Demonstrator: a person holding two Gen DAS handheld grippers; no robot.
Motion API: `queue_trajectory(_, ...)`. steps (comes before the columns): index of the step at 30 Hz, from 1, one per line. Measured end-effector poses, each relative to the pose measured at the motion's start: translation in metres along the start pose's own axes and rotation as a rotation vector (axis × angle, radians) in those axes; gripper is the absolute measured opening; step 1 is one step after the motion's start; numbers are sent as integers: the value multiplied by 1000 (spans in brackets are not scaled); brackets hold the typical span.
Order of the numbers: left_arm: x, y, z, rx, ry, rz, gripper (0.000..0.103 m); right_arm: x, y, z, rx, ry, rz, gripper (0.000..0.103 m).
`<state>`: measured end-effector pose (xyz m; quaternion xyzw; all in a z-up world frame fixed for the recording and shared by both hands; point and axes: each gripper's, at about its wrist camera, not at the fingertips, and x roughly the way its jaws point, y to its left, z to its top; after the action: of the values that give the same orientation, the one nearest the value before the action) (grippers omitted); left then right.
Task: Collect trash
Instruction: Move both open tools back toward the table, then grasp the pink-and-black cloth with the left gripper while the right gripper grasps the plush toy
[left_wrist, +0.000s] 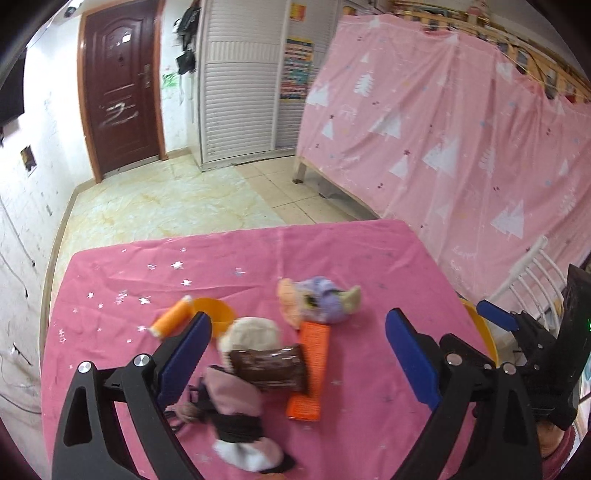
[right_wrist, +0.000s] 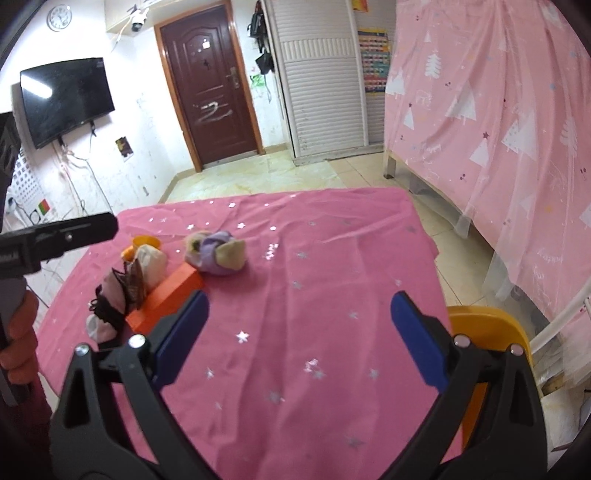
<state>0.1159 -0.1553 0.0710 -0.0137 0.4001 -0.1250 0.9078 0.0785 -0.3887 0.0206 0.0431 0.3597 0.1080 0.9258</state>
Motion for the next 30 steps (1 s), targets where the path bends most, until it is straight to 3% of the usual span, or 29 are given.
queue_trajectory(14,16,55,-18,-47,92,-92,89,45,41,24,-13,67,71,97)
queue_trajectory(20,19,52,-33,16,93,-127,88,61,52,33,-28,83,69,97)
queue_trajectory(21,19,51,-34,35,92,-135,86,63,53,33,-29,84,70,97)
queue_trajectory(26,20,47,-43,101,106,-176,61,74,56,39,-34,93,56,97)
queue_trajectory(30,16,45,-52,152,95,-189,59,83,59,44,-36,94,54,97)
